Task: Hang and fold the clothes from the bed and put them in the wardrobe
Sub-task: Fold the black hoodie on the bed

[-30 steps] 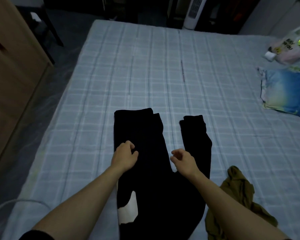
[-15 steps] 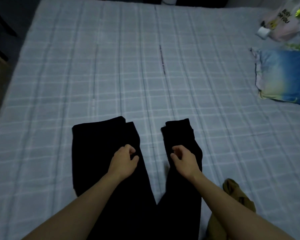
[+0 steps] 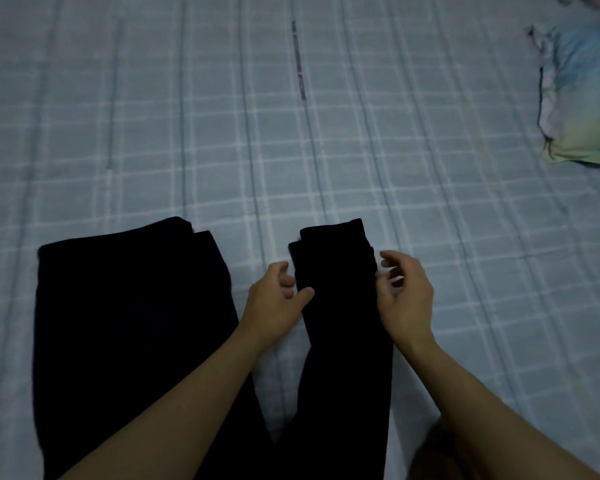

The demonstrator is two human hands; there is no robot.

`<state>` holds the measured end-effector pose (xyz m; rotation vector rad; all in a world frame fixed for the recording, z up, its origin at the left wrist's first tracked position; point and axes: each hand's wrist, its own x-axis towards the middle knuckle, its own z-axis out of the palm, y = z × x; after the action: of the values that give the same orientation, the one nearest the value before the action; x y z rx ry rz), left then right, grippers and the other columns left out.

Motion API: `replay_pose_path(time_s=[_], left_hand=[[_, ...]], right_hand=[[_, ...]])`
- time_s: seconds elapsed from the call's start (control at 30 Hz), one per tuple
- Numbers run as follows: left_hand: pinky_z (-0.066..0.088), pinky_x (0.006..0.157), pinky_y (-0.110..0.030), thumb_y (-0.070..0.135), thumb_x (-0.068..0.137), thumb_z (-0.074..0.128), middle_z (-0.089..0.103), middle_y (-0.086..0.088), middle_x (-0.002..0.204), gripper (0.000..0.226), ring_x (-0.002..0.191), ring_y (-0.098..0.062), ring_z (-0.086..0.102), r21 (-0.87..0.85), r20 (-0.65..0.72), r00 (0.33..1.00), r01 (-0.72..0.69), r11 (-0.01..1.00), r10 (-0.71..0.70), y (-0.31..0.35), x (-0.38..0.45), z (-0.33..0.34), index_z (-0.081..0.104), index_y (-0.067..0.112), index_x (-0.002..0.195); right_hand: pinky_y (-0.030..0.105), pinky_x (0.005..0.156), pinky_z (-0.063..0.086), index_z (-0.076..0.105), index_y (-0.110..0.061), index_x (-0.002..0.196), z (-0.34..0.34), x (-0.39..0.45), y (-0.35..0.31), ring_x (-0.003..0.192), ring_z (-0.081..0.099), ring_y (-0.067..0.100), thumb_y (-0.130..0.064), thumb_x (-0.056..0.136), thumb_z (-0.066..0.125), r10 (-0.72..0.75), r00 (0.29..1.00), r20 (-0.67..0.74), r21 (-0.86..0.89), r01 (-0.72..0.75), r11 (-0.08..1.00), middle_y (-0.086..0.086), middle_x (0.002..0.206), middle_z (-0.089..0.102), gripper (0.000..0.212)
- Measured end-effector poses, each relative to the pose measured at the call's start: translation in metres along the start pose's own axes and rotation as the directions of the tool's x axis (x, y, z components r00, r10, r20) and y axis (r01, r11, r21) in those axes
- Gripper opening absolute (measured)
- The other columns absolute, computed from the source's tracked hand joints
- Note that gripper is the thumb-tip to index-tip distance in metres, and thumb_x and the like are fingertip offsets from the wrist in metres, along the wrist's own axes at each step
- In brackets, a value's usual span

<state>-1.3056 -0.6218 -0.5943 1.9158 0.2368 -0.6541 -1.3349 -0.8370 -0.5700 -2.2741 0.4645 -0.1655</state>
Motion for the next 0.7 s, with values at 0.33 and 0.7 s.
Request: replay_pose_path(time_s=[0.33,0.7], left_hand=[[0.051,0.069,-0.018,0.037,0.075,0.085,0.066,0.002,0.106,0.054,0.087,-0.007,0.064,-0.088,-0.165,0.971,0.16,0.983,-0.173,0.026,0.016,0.036,0.059,0.014,0.116],[0.056,0.084,-0.033,-0.007,0.084,0.07,0.071,-0.013,0.105,0.023,0.095,-0.021,0.07,-0.391,0.095,0.989,-0.07,0.918,0.116,0.075,0.01,0.032,0.062,0.003,0.103]], right_hand=[[0.01,0.073,0.042,0.057,-0.012,0.123,0.003,0.021,0.028,0.097,0.06,0.013,-0.025,0.088,0.07,0.232,0.893,0.386,-0.08,-0.218,0.973,-0.003,0.107,0.062,0.039],[0.024,0.053,0.038,0.054,-0.004,0.082,-0.051,0.011,0.018,0.058,0.049,0.011,-0.014,0.093,0.063,0.21,0.957,0.199,0.26,-0.259,0.93,0.005,0.069,0.053,0.017]])
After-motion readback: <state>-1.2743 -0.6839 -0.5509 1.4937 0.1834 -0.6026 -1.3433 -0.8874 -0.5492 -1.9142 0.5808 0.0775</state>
